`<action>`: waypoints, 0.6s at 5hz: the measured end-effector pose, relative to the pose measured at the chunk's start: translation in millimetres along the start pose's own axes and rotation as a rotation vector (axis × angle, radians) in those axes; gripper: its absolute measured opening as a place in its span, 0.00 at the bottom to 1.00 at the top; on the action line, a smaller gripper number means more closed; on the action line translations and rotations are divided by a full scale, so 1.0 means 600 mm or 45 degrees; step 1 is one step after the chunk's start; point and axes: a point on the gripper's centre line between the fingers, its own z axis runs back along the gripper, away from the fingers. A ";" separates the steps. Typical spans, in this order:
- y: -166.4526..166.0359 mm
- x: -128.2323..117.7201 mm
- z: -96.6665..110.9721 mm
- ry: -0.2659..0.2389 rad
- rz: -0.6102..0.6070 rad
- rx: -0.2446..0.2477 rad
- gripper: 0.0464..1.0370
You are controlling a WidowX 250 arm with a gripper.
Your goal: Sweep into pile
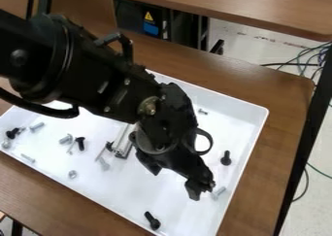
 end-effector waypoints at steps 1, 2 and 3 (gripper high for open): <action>0.002 -0.006 -0.003 0.019 0.002 0.006 0.96; 0.031 -0.012 -0.004 0.066 0.073 0.074 0.96; 0.068 0.003 0.005 0.064 0.179 0.153 0.96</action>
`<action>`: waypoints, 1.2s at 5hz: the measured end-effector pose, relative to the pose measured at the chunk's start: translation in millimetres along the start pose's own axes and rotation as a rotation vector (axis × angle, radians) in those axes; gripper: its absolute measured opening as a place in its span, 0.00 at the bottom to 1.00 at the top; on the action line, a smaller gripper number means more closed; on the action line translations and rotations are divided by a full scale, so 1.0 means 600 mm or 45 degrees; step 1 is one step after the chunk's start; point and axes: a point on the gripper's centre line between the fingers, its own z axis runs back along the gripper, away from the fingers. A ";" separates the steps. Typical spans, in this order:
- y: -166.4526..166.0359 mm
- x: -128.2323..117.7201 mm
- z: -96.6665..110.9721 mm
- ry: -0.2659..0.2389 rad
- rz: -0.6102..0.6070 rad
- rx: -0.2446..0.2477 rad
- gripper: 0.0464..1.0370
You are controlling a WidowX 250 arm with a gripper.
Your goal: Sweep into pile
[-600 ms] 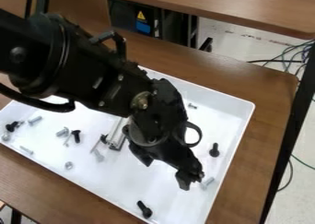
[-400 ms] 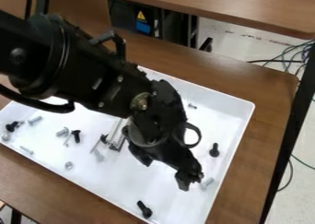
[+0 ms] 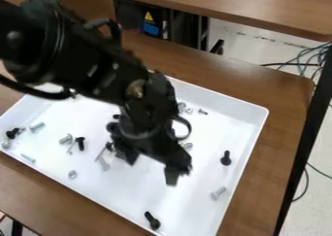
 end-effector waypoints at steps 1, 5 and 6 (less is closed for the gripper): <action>0.055 0.026 0.006 -0.008 0.129 0.075 0.96; 0.139 0.090 -0.093 0.061 0.331 0.082 0.96; 0.137 0.093 -0.119 0.102 0.325 0.077 0.96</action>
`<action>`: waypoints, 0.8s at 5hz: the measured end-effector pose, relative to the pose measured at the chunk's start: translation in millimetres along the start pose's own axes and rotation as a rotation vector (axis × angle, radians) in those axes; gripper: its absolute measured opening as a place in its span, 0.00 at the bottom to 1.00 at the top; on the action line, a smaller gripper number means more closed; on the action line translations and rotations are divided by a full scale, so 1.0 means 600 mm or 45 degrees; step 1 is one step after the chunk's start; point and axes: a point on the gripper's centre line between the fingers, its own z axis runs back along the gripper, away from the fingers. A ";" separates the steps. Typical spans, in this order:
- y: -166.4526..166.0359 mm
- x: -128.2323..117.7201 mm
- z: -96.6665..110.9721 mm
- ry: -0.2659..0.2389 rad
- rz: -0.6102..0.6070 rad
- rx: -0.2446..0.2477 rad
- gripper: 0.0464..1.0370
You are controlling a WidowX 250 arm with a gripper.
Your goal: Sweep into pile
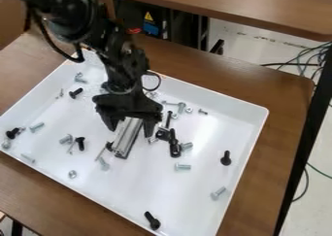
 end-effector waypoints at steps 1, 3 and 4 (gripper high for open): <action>0.008 0.003 -0.028 0.056 0.020 0.016 0.90; 0.016 0.010 -0.041 0.034 0.063 0.024 0.33; 0.021 0.009 -0.040 0.038 0.079 0.044 0.32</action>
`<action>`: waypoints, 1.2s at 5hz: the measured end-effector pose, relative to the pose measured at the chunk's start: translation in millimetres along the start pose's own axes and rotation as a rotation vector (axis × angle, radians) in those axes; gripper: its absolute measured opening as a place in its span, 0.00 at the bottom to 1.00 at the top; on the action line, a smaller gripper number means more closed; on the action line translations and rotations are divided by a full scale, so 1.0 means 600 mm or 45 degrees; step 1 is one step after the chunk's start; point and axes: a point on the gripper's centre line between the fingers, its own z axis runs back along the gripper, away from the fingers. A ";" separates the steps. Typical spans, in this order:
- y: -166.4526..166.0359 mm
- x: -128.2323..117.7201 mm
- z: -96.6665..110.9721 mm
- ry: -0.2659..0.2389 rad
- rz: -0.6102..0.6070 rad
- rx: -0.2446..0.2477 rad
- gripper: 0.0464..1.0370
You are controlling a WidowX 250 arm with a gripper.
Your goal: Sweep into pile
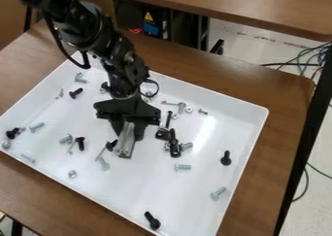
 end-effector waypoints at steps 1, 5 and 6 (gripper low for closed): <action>0.000 -0.010 0.031 -0.004 -0.012 -0.038 0.32; 0.200 -0.034 0.039 0.056 0.369 0.222 0.32; 0.232 -0.031 0.026 0.090 0.423 0.273 0.32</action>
